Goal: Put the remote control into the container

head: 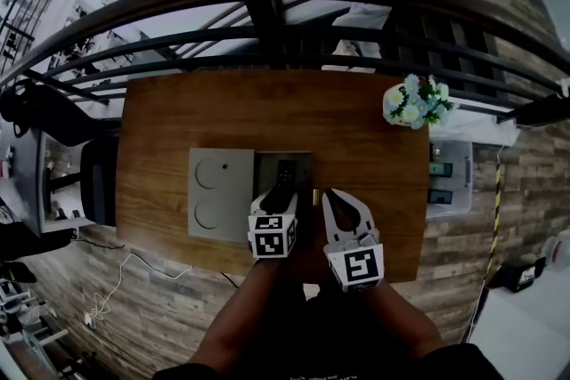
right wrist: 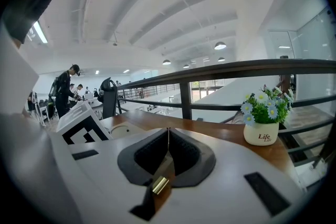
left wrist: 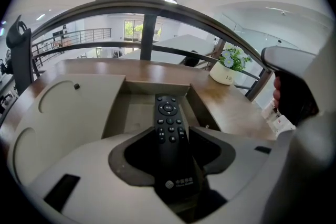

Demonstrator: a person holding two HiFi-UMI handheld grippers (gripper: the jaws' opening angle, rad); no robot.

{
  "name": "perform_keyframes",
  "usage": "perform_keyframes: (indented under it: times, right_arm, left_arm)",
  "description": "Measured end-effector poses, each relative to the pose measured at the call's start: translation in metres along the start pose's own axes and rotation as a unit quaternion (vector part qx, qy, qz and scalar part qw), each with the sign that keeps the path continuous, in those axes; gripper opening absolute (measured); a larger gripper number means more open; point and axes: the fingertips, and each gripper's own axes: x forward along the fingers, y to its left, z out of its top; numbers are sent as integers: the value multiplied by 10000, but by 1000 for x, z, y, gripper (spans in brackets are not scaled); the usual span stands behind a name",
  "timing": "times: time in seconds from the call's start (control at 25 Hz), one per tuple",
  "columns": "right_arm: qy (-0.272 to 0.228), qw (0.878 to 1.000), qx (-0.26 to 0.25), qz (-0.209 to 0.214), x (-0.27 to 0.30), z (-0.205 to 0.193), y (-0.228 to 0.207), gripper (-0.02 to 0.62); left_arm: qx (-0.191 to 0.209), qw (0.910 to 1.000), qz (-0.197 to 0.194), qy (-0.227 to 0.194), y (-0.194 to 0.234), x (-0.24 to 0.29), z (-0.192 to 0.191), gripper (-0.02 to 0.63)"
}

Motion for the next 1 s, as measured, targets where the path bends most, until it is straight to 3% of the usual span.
perform_keyframes:
  times: [0.44, 1.0]
  right_arm:
    - [126, 9999, -87, 23, 4, 4, 2, 29]
    - [21, 10000, -78, 50, 2, 5, 8, 29]
  left_arm:
    - [23, 9999, 80, 60, 6, 6, -7, 209]
    - [70, 9996, 133, -244, 7, 2, -2, 230]
